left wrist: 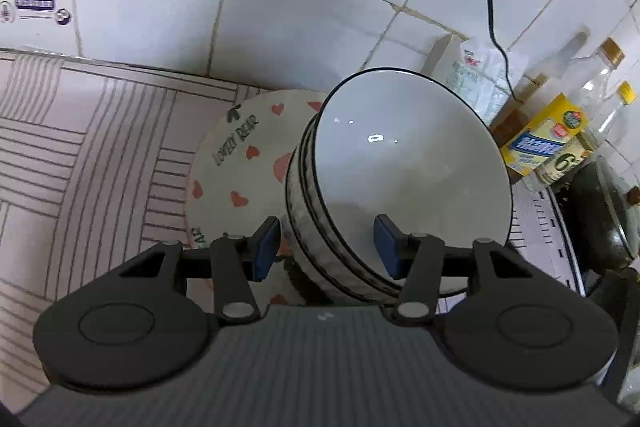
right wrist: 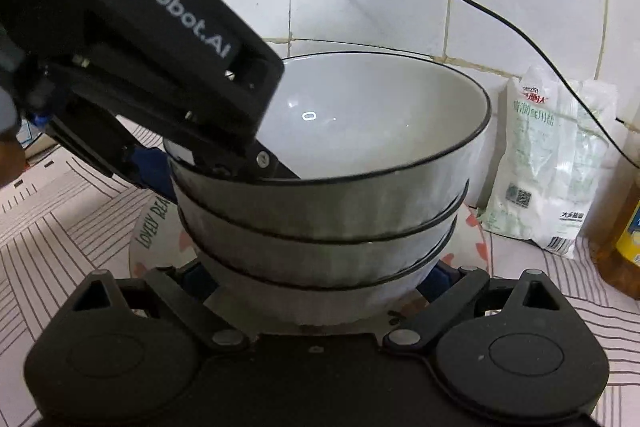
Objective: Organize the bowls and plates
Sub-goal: 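Lower the bowl stack onto the bunny plate and open both grippers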
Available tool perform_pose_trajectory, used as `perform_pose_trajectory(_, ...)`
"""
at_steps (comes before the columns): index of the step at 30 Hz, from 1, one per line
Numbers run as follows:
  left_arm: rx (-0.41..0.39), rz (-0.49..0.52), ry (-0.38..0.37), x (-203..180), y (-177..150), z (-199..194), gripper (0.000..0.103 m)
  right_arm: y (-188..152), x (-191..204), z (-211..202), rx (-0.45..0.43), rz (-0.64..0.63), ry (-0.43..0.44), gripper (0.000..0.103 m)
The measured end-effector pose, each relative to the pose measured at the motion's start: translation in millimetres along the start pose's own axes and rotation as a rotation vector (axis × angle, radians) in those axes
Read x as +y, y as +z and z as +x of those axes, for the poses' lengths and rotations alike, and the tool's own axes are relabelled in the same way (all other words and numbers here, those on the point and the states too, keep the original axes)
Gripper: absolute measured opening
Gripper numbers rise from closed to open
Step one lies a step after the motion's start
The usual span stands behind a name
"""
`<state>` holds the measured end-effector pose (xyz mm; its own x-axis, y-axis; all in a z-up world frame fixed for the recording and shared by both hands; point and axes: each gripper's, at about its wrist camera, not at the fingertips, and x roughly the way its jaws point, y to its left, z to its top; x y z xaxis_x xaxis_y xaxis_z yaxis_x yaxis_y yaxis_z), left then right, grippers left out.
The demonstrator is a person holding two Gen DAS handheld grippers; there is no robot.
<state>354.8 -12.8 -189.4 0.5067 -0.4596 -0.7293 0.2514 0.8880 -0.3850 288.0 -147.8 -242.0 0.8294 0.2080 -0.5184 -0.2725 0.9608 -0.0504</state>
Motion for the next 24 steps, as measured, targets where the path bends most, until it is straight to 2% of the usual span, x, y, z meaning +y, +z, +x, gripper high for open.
perform_pose_trajectory(4, -0.045, 0.030, 0.070, -9.2, -1.6, -10.6, 0.051, 3.6, 3.3, -12.0, 0.033, -0.010, -0.014, 0.099)
perform_pose_trajectory(11, -0.126, 0.033, 0.107, -15.7, -7.8, -48.8, 0.064, -1.4, 10.7, -61.4, -0.002, -0.020, -0.013, 0.099)
perform_pose_trajectory(15, -0.160, 0.051, 0.134, -19.5, -13.4, -75.4, 0.068, -6.2, 11.4, -84.5, -0.017, 0.023, -0.029, 0.100)
perform_pose_trajectory(20, -0.192, 0.062, 0.150, -22.1, -26.4, -114.2, 0.076, -8.0, 0.1, -100.5, 0.001, 0.148, -0.065, 0.100)
perform_pose_trajectory(24, -0.159, 0.083, 0.173, -26.1, -36.3, -142.6, 0.078, -0.2, -1.6, -126.9, 0.054, 0.204, -0.077, 0.100)
